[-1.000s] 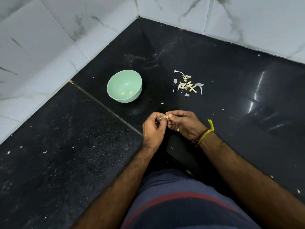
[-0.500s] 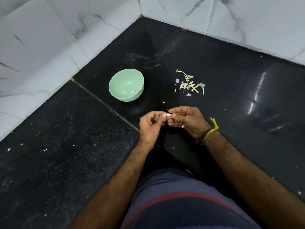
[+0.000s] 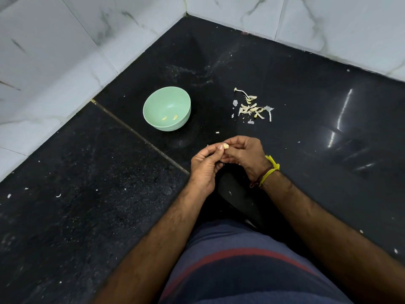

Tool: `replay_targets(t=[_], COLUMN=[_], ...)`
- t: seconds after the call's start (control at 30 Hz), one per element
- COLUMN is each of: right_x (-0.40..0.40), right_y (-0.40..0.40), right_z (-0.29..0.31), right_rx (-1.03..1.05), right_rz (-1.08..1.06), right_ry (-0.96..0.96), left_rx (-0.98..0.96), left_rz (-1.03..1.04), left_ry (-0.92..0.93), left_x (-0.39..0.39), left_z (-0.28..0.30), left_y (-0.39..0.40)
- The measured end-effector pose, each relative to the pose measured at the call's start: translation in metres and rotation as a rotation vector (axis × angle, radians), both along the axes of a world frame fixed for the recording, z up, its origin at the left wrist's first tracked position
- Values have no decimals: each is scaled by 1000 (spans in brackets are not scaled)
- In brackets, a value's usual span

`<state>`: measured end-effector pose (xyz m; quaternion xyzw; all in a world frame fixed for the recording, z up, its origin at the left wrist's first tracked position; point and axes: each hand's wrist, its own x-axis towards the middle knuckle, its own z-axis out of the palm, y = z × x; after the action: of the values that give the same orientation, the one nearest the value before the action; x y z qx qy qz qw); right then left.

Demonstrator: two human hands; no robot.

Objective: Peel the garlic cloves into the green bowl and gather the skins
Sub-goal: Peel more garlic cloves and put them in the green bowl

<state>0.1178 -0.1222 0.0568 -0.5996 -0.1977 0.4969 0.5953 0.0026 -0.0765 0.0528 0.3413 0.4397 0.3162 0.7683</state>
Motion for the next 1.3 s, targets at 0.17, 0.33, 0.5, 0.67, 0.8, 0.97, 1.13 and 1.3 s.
replay_targets(t=[0.17, 0.33, 0.5, 0.67, 0.8, 0.97, 1.13, 1.3], right_x=[-3, -1, -2, -2, 0, 2, 3, 4], right_y=[6, 22, 16, 9, 4, 1, -3, -7], right_z=[-5, -6, 1, -4, -1, -2, -5, -7], right_rx=[-5, -39, 9, 60, 100, 105, 106, 115], right_rz=[-35, 127, 103, 9, -28, 1, 29, 82], right_ry=[-173, -645, -353, -148, -24, 9, 23, -11], left_rx=[-45, -32, 126, 288, 464, 591, 667, 670], left_rz=[116, 217, 175, 83, 8, -64, -127, -136], left_ry=[31, 36, 77, 134, 268, 378, 463, 461], left_x=[-1, -10, -10, -9, -10, -12, -14, -18], left_z=[-4, -6, -7, -2, -2, -3, -1, 2], left_y=[8, 21, 20, 13, 15, 16, 16, 13])
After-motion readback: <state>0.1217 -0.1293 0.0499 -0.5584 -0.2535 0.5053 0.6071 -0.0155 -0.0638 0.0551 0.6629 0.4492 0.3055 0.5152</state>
